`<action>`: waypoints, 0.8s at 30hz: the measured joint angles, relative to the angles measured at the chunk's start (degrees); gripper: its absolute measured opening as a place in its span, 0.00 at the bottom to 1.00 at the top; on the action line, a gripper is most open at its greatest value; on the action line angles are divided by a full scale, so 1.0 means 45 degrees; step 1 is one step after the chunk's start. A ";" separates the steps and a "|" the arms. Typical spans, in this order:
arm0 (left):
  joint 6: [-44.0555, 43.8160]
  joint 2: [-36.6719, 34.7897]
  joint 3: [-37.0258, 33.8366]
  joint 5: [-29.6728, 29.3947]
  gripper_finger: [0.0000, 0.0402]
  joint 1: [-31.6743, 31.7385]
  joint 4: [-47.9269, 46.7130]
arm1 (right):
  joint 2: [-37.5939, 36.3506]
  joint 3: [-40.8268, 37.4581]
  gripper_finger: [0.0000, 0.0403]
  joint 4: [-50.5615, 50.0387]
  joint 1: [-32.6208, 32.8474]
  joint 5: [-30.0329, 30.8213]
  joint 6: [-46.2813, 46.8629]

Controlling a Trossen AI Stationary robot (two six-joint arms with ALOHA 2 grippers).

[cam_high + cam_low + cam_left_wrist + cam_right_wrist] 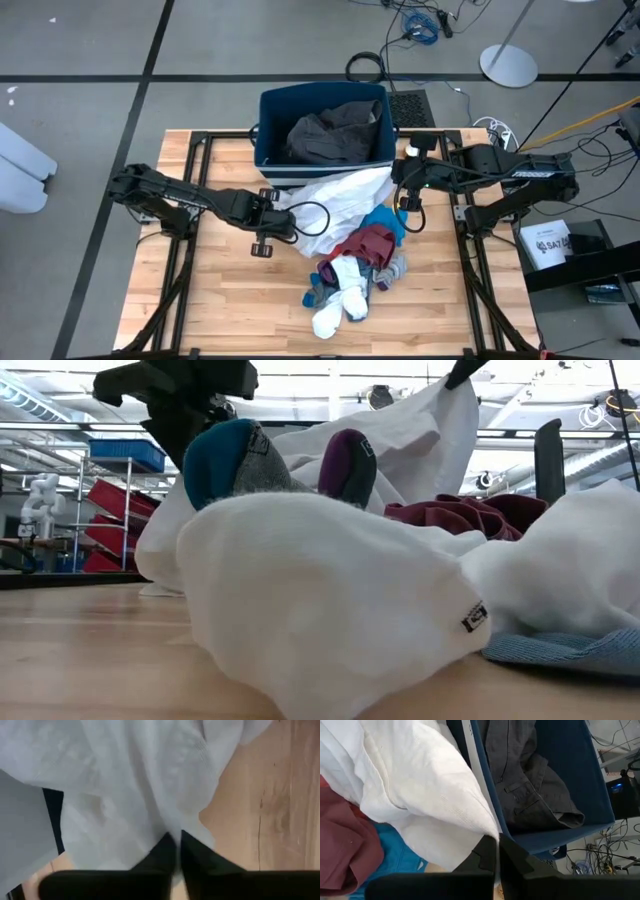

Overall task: Sort clothes
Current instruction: Put the white polo shirt into the blue laundry organizer

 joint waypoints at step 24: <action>0.0321 -0.3351 0.5965 -0.1499 0.00 -0.0398 0.1201 | -0.1066 0.0000 0.00 0.6190 0.0846 -0.0916 -0.3531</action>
